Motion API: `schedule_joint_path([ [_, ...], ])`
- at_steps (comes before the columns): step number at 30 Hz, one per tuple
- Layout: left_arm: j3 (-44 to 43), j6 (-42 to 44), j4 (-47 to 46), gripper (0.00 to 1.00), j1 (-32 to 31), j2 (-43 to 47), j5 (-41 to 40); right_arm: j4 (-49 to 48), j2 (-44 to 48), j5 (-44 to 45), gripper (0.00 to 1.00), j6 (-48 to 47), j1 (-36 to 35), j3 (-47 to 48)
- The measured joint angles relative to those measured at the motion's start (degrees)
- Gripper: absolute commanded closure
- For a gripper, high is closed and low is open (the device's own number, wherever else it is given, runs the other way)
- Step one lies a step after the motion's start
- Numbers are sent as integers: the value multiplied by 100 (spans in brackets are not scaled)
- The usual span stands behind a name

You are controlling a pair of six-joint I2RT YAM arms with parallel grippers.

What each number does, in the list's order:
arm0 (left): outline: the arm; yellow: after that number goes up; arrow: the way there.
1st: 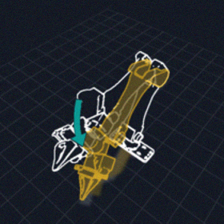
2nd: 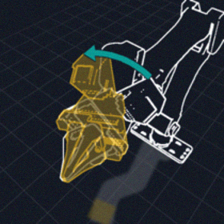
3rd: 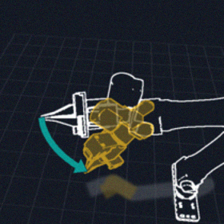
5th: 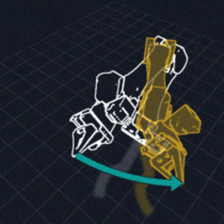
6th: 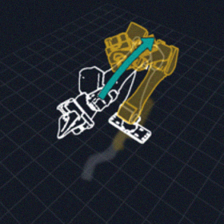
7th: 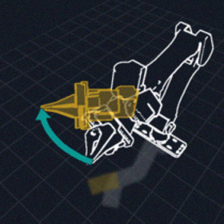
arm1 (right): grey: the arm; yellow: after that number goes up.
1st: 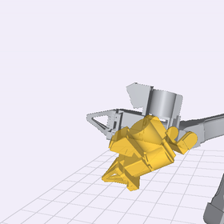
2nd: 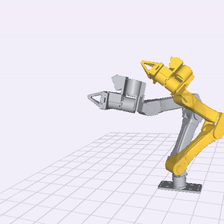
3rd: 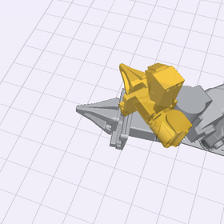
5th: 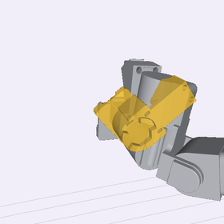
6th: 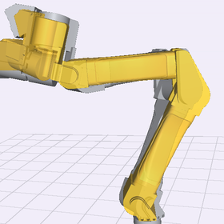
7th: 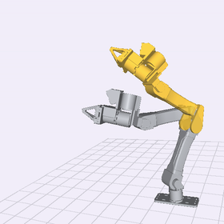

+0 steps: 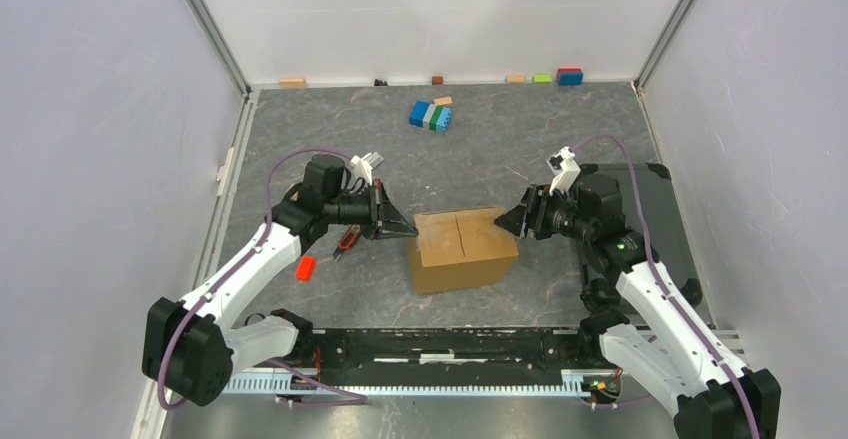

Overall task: Unpack the express box
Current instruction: Open the express box at the center of the board.

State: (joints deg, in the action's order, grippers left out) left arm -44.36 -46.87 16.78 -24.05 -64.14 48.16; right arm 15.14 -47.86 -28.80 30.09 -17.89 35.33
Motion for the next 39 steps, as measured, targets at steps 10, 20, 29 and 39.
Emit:
schedule_joint_path([
  [10, 155, -2, -35, 98, 52, -7, 26, -160, -186, 33, 37, 4, 0, 0],
  [20, 643, -778, -1191, 98, 57, -22, 199, -442, -208, 15, 30, 74, -11, -57],
  [29, 949, -1486, -2114, 98, 57, -50, 295, -697, -175, 57, 28, 240, -109, -334],
  [39, 949, -1399, -1945, 76, 52, -111, 131, -807, -260, 197, 28, 243, -205, -334],
])
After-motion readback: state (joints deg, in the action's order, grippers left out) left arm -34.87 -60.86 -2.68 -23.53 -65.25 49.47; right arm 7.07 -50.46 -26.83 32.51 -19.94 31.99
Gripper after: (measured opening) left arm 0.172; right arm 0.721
